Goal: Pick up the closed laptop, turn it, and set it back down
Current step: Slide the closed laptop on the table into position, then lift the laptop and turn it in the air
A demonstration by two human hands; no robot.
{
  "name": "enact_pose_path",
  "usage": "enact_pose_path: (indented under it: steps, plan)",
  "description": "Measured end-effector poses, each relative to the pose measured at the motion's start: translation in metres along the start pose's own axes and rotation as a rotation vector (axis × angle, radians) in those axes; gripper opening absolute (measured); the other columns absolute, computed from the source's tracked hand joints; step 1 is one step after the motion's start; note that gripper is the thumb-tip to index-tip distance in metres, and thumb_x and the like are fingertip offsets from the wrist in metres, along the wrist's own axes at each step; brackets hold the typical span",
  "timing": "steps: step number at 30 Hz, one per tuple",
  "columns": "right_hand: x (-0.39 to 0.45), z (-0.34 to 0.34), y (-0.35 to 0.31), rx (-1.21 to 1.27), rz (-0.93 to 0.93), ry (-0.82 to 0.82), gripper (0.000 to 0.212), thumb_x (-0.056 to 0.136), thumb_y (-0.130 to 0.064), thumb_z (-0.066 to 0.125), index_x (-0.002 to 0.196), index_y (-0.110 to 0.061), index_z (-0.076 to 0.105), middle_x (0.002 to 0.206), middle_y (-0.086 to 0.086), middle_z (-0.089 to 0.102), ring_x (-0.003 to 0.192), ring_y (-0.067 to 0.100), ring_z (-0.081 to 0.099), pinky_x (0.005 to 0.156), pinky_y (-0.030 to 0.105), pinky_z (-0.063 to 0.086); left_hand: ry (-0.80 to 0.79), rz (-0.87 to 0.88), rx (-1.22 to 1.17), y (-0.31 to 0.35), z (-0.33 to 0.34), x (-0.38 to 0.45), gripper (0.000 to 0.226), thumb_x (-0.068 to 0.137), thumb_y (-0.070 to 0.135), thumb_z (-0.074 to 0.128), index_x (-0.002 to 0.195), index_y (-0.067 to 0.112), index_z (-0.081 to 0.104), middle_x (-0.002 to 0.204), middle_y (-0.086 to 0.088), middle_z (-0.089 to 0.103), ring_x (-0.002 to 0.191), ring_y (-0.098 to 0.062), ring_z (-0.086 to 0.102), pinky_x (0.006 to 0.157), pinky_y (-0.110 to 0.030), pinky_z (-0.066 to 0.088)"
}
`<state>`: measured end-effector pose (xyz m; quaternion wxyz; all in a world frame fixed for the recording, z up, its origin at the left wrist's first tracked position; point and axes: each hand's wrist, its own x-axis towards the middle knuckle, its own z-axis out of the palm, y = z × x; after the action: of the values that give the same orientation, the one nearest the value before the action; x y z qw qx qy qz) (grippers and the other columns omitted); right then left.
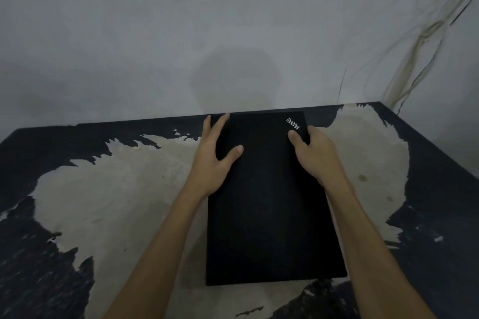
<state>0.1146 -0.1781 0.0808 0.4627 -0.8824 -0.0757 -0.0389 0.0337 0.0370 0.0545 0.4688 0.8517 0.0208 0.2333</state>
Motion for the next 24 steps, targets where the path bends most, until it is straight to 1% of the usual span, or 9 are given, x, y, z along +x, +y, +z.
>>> enact_pose_path:
  steps: [2, 5, 8, 10, 13, 17, 19, 21, 24]
  plan:
    - [0.000, 0.006, -0.008, 0.068, -0.004, -0.035, 0.030, 0.101, -0.038, 0.053, 0.113, -0.013, 0.064, 0.105, -0.001, 0.068, 0.101, 0.022, 0.064, 0.084, 0.035, 0.049, 0.002, -0.012, -0.014, -0.002, -0.014, 0.001, 0.070, 0.098, 0.025, 0.068, 0.158, 0.035, 0.035, 0.172, -0.001, 0.020, 0.147, 0.011, 0.004, 0.096, 0.013, 0.009]
    - [-0.002, 0.014, -0.017, 0.153, -0.024, -0.111, 0.027, 0.100, -0.039, 0.053, 0.116, -0.019, 0.064, 0.111, -0.004, 0.071, 0.105, 0.017, 0.067, 0.098, 0.045, 0.053, -0.005, -0.029, -0.021, -0.006, -0.032, 0.001, 0.066, 0.100, 0.024, 0.065, 0.158, 0.033, 0.035, 0.171, 0.005, 0.023, 0.148, 0.009, 0.005, 0.098, 0.011, 0.010]
    - [-0.007, 0.024, -0.025, 0.311, -0.045, -0.143, 0.022, 0.101, -0.033, 0.054, 0.120, -0.026, 0.065, 0.113, -0.009, 0.073, 0.106, 0.010, 0.069, 0.099, 0.041, 0.054, 0.005, -0.050, -0.062, -0.009, -0.046, 0.001, 0.062, 0.102, 0.024, 0.062, 0.158, 0.032, 0.036, 0.169, 0.010, 0.024, 0.155, 0.000, 0.008, 0.122, -0.015, 0.017]
    - [-0.010, 0.032, -0.033, 0.416, -0.028, -0.147, 0.025, 0.103, -0.029, 0.052, 0.125, -0.027, 0.064, 0.117, -0.009, 0.073, 0.108, 0.009, 0.069, 0.099, 0.038, 0.055, 0.023, -0.050, -0.058, -0.011, -0.055, 0.001, 0.061, 0.102, 0.025, 0.061, 0.158, 0.031, 0.037, 0.163, 0.018, 0.025, 0.157, -0.005, 0.014, 0.125, -0.026, 0.019]
    - [-0.013, 0.042, -0.043, 0.549, 0.030, -0.140, 0.027, 0.105, -0.026, 0.051, 0.128, -0.025, 0.065, 0.117, -0.006, 0.074, 0.107, 0.011, 0.071, 0.094, 0.033, 0.057, 0.041, -0.055, -0.047, -0.010, -0.068, 0.003, 0.061, 0.101, 0.025, 0.063, 0.157, 0.031, 0.038, 0.162, 0.020, 0.025, 0.143, 0.015, 0.026, 0.107, 0.002, 0.021]
    - [-0.013, 0.057, -0.047, 0.661, 0.077, -0.119, 0.027, 0.103, -0.026, 0.055, 0.124, -0.020, 0.070, 0.115, 0.000, 0.077, 0.104, 0.016, 0.074, 0.086, 0.031, 0.059, 0.054, -0.113, -0.082, -0.013, -0.083, 0.002, 0.067, 0.099, 0.027, 0.067, 0.158, 0.032, 0.035, 0.164, 0.015, 0.034, 0.140, 0.008, 0.032, 0.096, 0.008, 0.027]
    - [-0.013, 0.064, -0.049, 0.728, 0.112, -0.104, 0.026, 0.103, -0.027, 0.057, 0.120, -0.016, 0.073, 0.112, 0.003, 0.079, 0.102, 0.019, 0.076, 0.085, 0.033, 0.060, 0.048, -0.151, -0.143, -0.015, -0.089, 0.001, 0.070, 0.098, 0.028, 0.068, 0.159, 0.034, 0.034, 0.163, 0.016, 0.036, 0.144, 0.003, 0.033, 0.103, -0.001, 0.032]
    - [-0.010, 0.068, -0.051, 0.786, 0.153, -0.068, 0.026, 0.102, -0.028, 0.058, 0.115, -0.014, 0.076, 0.108, 0.004, 0.080, 0.100, 0.022, 0.076, 0.087, 0.037, 0.061, 0.016, -0.191, -0.231, -0.018, -0.096, 0.000, 0.070, 0.097, 0.026, 0.070, 0.158, 0.034, 0.035, 0.161, 0.013, 0.041, 0.147, -0.004, 0.037, 0.114, -0.022, 0.039]
    - [-0.006, 0.076, -0.053, 0.833, 0.220, 0.036, 0.027, 0.101, -0.032, 0.060, 0.112, -0.013, 0.076, 0.106, 0.005, 0.079, 0.101, 0.024, 0.075, 0.091, 0.041, 0.060, -0.051, -0.267, -0.297, -0.021, -0.108, -0.001, 0.063, 0.097, 0.022, 0.070, 0.153, 0.034, 0.044, 0.144, 0.006, 0.060, 0.129, -0.011, 0.061, 0.099, -0.033, 0.058]
